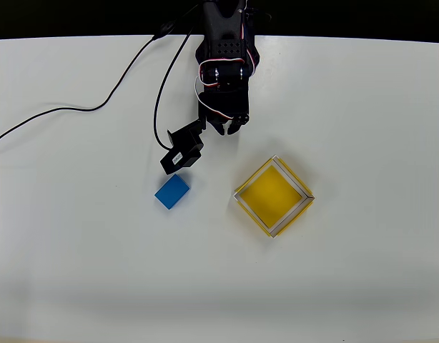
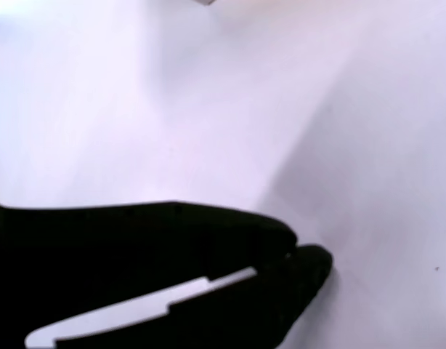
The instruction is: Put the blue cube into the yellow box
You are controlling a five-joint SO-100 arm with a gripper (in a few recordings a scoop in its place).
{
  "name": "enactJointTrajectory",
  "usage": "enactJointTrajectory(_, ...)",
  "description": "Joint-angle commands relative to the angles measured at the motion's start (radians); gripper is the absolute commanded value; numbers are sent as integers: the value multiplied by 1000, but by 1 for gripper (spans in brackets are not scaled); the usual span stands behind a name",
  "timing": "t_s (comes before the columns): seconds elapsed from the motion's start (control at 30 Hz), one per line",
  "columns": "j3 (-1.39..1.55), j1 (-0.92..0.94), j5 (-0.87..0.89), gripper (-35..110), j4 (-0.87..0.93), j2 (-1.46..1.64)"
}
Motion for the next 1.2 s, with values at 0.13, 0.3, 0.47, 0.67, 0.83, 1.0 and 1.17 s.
enactJointTrajectory(0.13,26,-23,-37,4,15,26)
enactJointTrajectory(0.3,26,-14,-41,12,14,25)
enactJointTrajectory(0.47,-95,25,49,27,-77,-32)
enactJointTrajectory(0.67,-324,121,32,30,-112,-212)
enactJointTrajectory(0.83,-515,273,75,34,-179,-445)
enactJointTrajectory(1.0,-670,426,110,41,-210,-607)
enactJointTrajectory(1.17,-782,574,127,47,-264,-781)
